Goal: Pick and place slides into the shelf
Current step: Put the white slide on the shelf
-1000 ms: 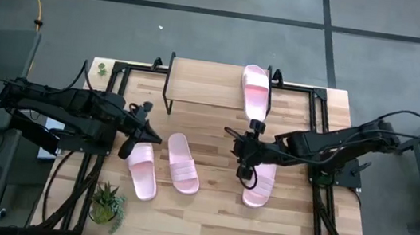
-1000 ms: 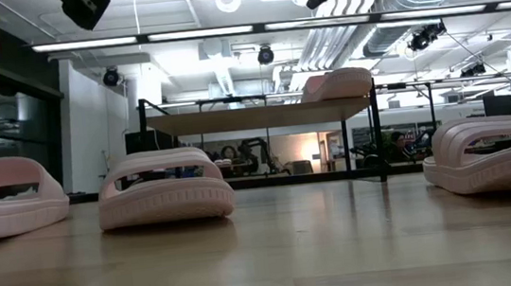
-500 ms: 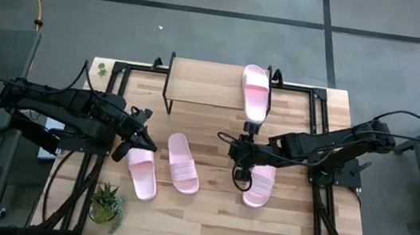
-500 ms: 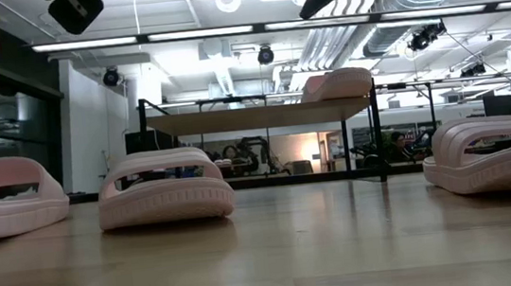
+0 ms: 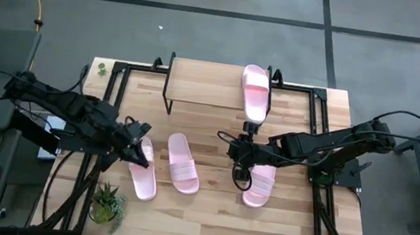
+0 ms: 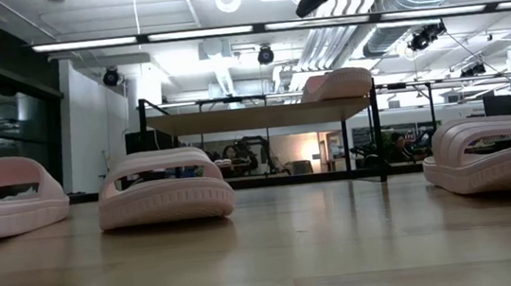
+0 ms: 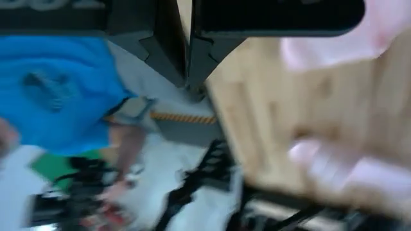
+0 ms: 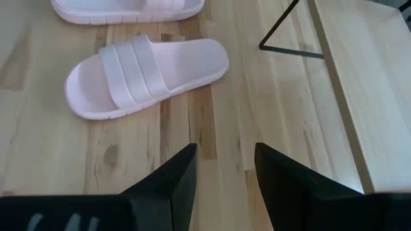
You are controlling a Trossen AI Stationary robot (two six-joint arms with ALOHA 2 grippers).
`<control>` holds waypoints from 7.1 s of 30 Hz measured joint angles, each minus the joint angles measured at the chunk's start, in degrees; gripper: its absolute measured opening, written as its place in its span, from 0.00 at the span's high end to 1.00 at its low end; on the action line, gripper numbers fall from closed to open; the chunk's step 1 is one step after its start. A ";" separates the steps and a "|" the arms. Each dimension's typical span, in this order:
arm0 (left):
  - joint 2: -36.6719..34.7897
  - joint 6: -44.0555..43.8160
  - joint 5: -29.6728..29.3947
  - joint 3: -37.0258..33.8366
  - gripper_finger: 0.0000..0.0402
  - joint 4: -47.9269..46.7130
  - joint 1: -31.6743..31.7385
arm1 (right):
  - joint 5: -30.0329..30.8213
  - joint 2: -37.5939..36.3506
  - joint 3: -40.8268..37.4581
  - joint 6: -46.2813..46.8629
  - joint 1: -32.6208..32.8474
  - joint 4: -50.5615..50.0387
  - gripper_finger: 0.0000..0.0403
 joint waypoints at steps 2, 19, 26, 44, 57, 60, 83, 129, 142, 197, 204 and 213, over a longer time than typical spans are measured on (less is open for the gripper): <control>-0.15 0.47 0.10 0.00 0.98 3.87 -1.47 | 0.00 0.00 0.00 0.00 0.00 0.56 0.64; -0.44 7.64 -3.26 0.02 0.98 9.18 -3.47 | -0.05 -0.04 0.00 0.03 0.00 1.11 0.64; -0.08 6.35 -5.78 0.04 0.98 8.79 -4.85 | -0.03 -0.04 0.00 0.68 0.00 1.11 0.64; 0.46 4.52 -43.91 0.02 0.98 -2.76 -24.56 | -0.01 -0.07 0.00 1.09 0.00 1.09 0.64; 17.88 1.78 -52.35 23.66 0.98 -26.47 -27.99 | 0.04 -0.07 0.00 0.46 0.00 1.47 0.64; 24.24 -0.88 -55.07 29.08 0.98 -33.90 -27.95 | 0.04 -0.07 0.00 0.46 0.00 1.46 0.64; 41.18 -31.33 -60.55 35.15 0.98 -64.31 -32.96 | 0.02 -0.07 0.00 0.16 0.00 1.64 0.64; 64.52 -45.25 -50.58 28.15 0.98 -70.96 -36.46 | -0.24 -0.07 0.00 1.95 1.16 4.59 0.64; 64.52 -45.76 -44.29 25.44 0.98 -70.92 -36.46 | -0.24 -0.07 0.00 1.99 1.16 5.21 0.64; 64.52 -37.91 -48.78 28.28 0.53 -67.86 -32.67 | -0.24 -0.04 0.00 1.99 1.15 6.16 0.64; 64.52 -37.71 -50.94 26.34 0.45 -65.84 -32.66 | -0.24 -0.04 0.00 2.14 1.16 6.16 0.64; 64.52 -39.26 -50.54 20.73 0.45 -65.04 -32.65 | -0.24 -0.04 0.00 2.14 1.16 6.15 0.64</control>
